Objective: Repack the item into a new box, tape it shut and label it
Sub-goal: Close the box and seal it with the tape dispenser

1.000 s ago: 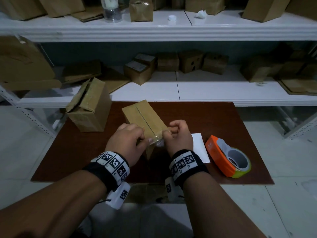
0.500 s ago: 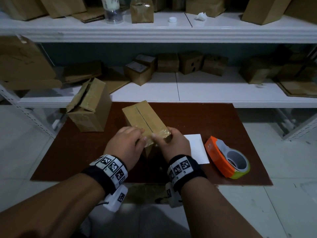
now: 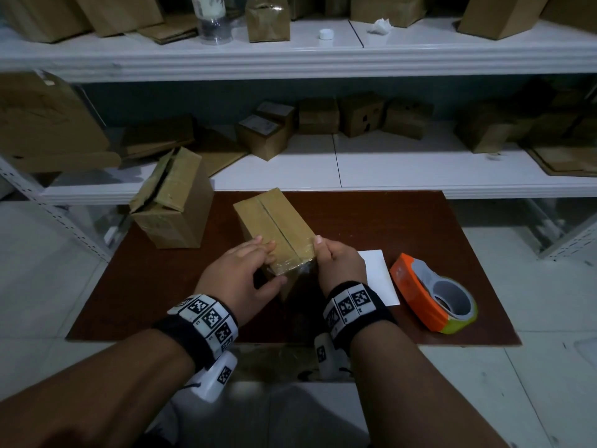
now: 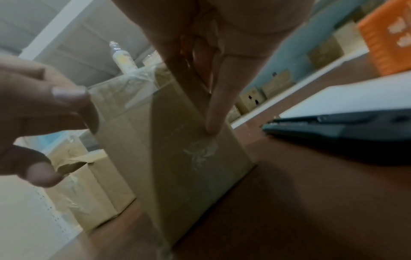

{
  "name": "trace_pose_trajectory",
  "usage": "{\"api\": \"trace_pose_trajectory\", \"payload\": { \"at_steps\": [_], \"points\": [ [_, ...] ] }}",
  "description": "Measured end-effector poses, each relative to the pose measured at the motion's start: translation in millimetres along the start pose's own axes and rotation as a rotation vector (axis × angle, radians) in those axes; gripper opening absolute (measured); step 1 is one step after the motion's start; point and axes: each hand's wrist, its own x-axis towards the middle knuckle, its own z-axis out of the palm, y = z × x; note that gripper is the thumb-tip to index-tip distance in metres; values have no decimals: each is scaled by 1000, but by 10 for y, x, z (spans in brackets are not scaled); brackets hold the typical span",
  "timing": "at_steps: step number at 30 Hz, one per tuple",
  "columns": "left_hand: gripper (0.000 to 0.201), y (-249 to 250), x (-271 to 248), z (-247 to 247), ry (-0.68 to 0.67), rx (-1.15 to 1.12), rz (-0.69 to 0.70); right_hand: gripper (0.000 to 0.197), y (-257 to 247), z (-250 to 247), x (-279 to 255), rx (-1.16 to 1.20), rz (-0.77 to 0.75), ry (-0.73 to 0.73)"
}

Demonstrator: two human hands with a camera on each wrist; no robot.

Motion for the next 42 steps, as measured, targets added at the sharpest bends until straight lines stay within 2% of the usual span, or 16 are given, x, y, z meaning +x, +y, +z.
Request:
{"api": "trace_pose_trajectory", "payload": {
  "at_steps": [2,5,7,10,14,16,19,25,30,33,35,36,38,40,42],
  "points": [
    [40,-4,-2,-4,4,-2,10,47,29,0,-8,21,2,-18],
    [41,-21,5,3,6,-17,15,38,155,36,-14,171,14,-80],
    [42,-33,6,6,3,-29,17,39,269,60,-50,223,23,-131],
    [46,-42,4,3,-24,-20,15,41,415,72,-97,167,5,-177],
    [48,-53,18,4,-40,-32,0,48,475,63,-161,-82,32,-218],
    [49,-59,25,6,-54,-20,-5,48,459,59,-182,-57,29,-231],
    [51,-73,27,4,-53,-21,-12,51,398,61,-168,14,62,-233],
    [50,-55,25,8,-51,-21,-26,37,391,82,-133,28,99,-187],
    [50,-80,11,34,-38,-30,-25,54,430,96,-151,184,207,-140],
    [51,-92,16,42,-36,-33,-32,53,410,96,-162,236,222,-138],
    [52,-95,9,43,-37,-34,-34,52,391,87,-168,319,288,-146],
    [52,-94,5,43,-38,-35,-32,55,372,79,-172,371,340,-146],
    [54,-93,-2,37,-44,-30,-33,75,348,77,-170,422,412,-148],
    [55,-94,1,31,-49,-28,-41,88,336,91,-155,370,359,-148],
    [56,-103,11,41,-54,-30,-47,67,335,113,-144,276,285,-131]
  ]
}}
